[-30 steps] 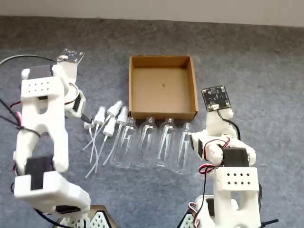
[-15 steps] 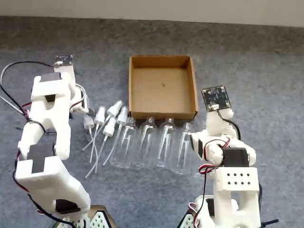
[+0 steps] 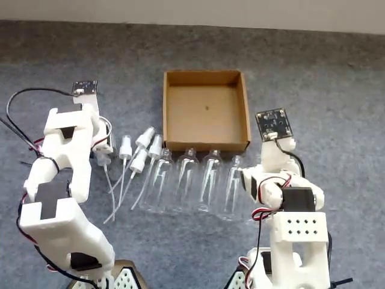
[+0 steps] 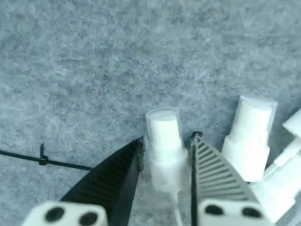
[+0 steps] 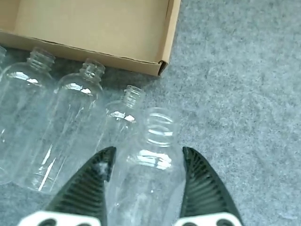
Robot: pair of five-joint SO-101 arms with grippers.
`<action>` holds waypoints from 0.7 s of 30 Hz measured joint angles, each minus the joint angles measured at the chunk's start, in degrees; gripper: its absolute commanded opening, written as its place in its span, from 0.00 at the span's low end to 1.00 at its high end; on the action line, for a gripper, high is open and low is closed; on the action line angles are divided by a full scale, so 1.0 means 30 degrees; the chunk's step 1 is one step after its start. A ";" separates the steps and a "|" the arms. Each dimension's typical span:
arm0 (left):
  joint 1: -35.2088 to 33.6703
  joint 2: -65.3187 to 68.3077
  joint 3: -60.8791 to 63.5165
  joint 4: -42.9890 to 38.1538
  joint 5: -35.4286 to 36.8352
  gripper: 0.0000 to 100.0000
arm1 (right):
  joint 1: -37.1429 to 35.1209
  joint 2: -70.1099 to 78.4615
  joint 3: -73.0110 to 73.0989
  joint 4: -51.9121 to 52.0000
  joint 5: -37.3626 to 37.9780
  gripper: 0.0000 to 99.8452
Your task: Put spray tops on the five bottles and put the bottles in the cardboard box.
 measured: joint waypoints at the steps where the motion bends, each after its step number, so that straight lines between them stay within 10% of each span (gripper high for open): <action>1: 0.0000 0.0000 0.0000 -0.0029 0.0000 0.09 | 0.0000 0.0000 0.0000 0.0000 0.0000 0.01; 21: -0.0176 -0.7502 -0.9670 0.6418 0.0000 0.07 | -0.2667 0.0000 -0.0733 -0.3956 0.0000 0.00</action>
